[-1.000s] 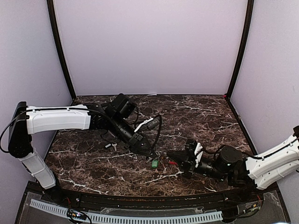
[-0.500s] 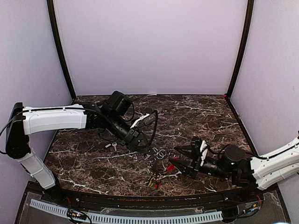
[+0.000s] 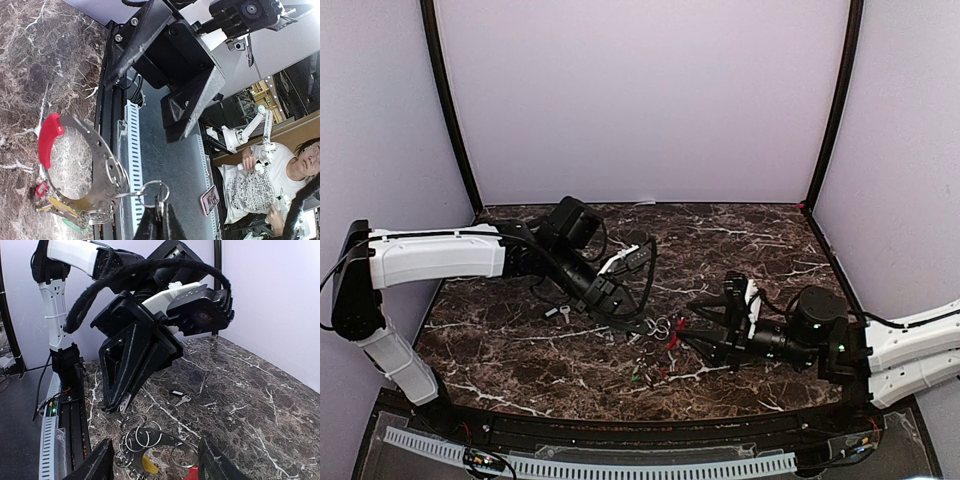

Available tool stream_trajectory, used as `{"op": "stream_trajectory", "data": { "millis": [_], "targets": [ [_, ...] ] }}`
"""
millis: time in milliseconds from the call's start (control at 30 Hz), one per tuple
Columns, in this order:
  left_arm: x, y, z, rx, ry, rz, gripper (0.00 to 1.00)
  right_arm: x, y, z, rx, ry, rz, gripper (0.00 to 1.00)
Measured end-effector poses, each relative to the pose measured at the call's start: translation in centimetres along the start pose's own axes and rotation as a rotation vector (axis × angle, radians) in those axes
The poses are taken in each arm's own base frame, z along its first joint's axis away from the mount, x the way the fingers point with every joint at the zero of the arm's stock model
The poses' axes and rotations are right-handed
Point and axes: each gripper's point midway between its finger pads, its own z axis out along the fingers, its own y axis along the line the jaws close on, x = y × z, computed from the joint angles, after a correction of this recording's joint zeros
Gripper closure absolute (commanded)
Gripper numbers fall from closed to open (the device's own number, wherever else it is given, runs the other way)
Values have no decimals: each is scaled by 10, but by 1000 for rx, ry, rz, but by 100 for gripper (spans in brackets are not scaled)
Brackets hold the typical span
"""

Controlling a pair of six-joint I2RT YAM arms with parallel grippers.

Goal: Remove the keys from the keyring

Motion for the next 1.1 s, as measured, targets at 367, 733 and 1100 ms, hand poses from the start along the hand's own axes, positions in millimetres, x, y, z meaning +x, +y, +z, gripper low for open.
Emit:
{"op": "stream_trajectory", "data": {
  "millis": [367, 733, 1100],
  "targets": [
    [11, -10, -1, 60, 39, -30, 100, -18, 32, 16, -217, 51, -67, 38],
    [11, -31, 2, 129, 109, 4, 100, -14, 33, 13, -411, 111, -28, 35],
    [18, -37, 12, 158, 161, 4, 100, 5, 38, 20, -522, 183, 27, 35]
  ]
}}
